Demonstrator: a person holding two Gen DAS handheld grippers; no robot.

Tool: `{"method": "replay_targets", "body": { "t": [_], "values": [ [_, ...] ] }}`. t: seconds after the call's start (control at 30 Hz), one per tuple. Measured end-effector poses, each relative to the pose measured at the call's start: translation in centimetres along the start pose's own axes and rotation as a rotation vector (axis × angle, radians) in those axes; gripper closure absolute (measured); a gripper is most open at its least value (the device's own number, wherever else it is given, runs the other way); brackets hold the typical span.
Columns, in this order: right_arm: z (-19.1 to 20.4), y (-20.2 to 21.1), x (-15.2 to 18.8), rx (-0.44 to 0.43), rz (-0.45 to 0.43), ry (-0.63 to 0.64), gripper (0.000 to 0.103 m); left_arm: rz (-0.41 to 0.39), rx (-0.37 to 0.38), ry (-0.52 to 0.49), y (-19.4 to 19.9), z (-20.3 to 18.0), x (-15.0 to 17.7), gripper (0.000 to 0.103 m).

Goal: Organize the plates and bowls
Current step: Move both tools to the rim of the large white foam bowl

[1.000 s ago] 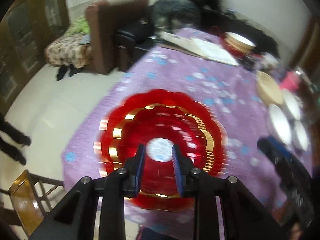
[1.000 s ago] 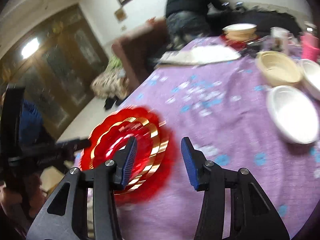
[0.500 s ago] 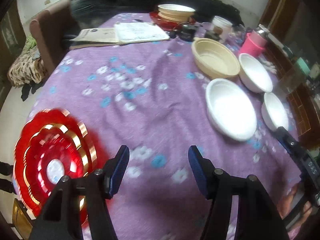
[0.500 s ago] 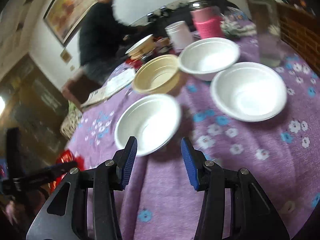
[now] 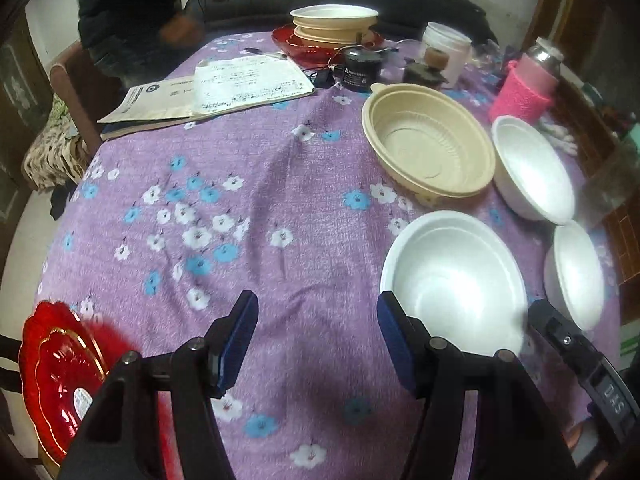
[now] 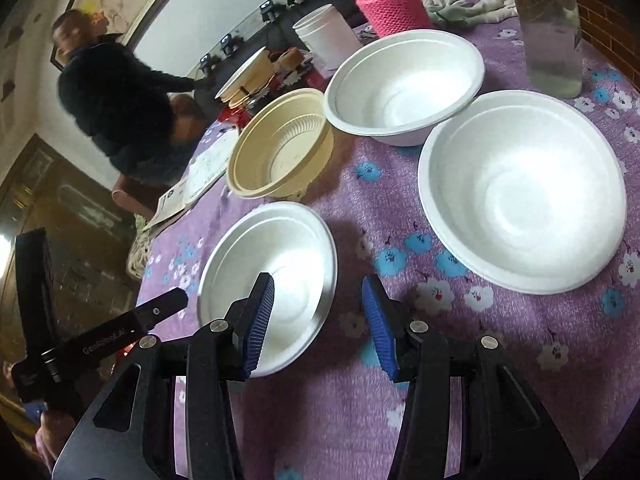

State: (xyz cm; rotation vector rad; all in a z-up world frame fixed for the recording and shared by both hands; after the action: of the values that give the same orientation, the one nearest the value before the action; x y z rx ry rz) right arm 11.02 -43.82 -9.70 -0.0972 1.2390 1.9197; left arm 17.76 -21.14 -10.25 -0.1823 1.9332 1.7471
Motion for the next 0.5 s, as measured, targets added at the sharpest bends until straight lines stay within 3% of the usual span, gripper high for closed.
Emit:
{"method": "replay_targets", "body": {
  "t": [0.5],
  "values": [
    [-1.1, -3.7, 0.8, -0.004, 0.078, -0.049, 0.057, 0.1, 0.048, -0.009, -3.8, -2.0, 1.8, 0.041]
  ]
}}
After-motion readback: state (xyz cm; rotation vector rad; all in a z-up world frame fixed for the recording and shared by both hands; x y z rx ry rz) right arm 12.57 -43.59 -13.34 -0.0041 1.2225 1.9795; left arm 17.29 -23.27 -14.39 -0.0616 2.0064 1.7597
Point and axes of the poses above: each gripper's, at about its wrist camera, not at the fingertips, and y roughly against the way its jaws point, z to its left, x to its underside, the point moved 7 cm from there along -y, roughly the way its jaws point, and after that the axes turned 2 degrees about y, right-handed, at the moved point
